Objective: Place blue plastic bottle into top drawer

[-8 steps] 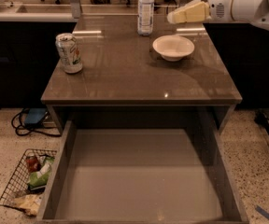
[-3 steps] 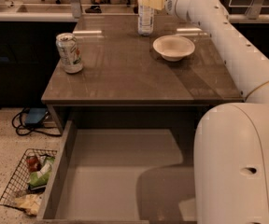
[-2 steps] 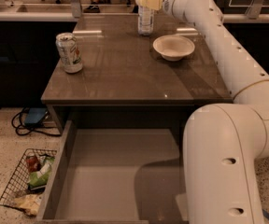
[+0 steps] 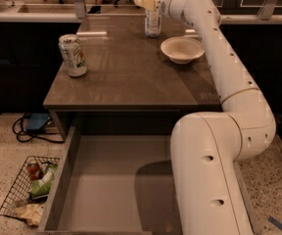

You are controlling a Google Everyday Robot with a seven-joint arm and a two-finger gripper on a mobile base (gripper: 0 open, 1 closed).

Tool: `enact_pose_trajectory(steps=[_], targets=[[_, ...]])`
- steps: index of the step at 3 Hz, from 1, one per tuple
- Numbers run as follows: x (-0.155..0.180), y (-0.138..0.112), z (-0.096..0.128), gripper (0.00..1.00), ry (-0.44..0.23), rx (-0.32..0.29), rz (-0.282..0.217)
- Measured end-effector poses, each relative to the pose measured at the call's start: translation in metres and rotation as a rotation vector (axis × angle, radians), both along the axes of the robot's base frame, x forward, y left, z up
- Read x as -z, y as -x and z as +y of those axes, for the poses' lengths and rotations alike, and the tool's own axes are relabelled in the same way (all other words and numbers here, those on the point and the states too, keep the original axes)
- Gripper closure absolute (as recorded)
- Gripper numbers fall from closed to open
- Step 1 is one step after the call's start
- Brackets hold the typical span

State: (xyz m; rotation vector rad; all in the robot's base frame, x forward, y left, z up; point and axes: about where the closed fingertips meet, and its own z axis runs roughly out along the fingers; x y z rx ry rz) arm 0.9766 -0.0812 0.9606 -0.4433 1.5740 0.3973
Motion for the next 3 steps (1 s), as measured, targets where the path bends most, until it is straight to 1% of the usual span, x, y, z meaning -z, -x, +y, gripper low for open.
enact_pose_trajectory(steps=[3], targets=[[0.004,-0.002,0.0064,0.96,-0.001,-0.004,0.004]])
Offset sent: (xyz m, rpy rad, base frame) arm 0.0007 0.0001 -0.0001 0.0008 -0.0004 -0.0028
